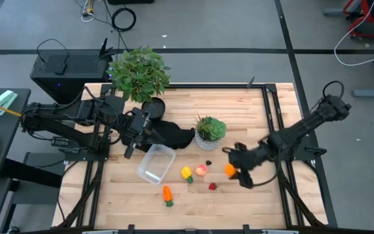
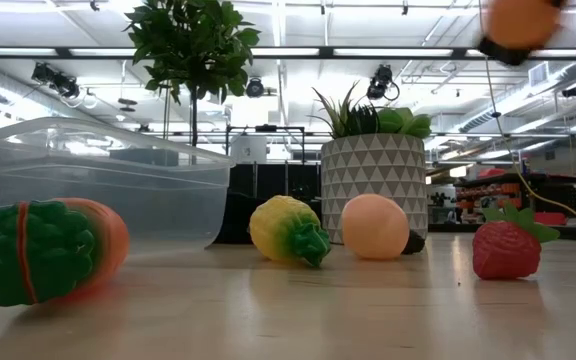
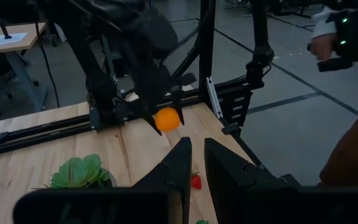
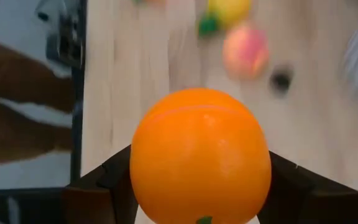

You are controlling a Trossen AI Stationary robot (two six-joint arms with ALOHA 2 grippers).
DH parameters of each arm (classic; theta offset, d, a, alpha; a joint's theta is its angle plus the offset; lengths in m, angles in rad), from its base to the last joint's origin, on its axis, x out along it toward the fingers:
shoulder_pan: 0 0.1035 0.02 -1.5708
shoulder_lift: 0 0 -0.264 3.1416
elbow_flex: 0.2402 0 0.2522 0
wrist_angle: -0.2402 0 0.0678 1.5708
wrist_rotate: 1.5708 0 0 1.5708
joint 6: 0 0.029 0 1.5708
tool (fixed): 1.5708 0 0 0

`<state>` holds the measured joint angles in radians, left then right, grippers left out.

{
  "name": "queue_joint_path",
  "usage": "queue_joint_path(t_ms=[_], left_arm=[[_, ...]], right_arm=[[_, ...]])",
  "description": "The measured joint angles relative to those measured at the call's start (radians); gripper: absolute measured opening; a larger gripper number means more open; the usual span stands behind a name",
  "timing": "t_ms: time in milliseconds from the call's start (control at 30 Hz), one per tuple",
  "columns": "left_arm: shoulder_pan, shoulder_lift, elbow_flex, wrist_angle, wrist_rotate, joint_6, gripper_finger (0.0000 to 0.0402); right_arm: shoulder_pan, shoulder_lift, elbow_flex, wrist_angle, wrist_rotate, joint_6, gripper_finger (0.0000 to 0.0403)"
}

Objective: Pick and placing Produce into tupperware
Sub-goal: Put the orange into the transparent bin

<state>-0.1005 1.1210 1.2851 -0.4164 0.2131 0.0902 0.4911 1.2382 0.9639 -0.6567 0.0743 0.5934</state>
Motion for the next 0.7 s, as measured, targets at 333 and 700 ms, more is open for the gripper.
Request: queue_joint_path(t_ms=[333,700], left_arm=[[0.0,-0.005,0.001,0.002,0.0,-0.004,0.0052],[-0.017,-0.112,0.001,0.061,0.001,0.023,0.0053]], right_arm=[[-0.294,0.256,0.299,0.01,0.002,-0.335,0.0265],[-0.362,0.476,0.424,0.224,-0.158,-0.446,0.0252]])
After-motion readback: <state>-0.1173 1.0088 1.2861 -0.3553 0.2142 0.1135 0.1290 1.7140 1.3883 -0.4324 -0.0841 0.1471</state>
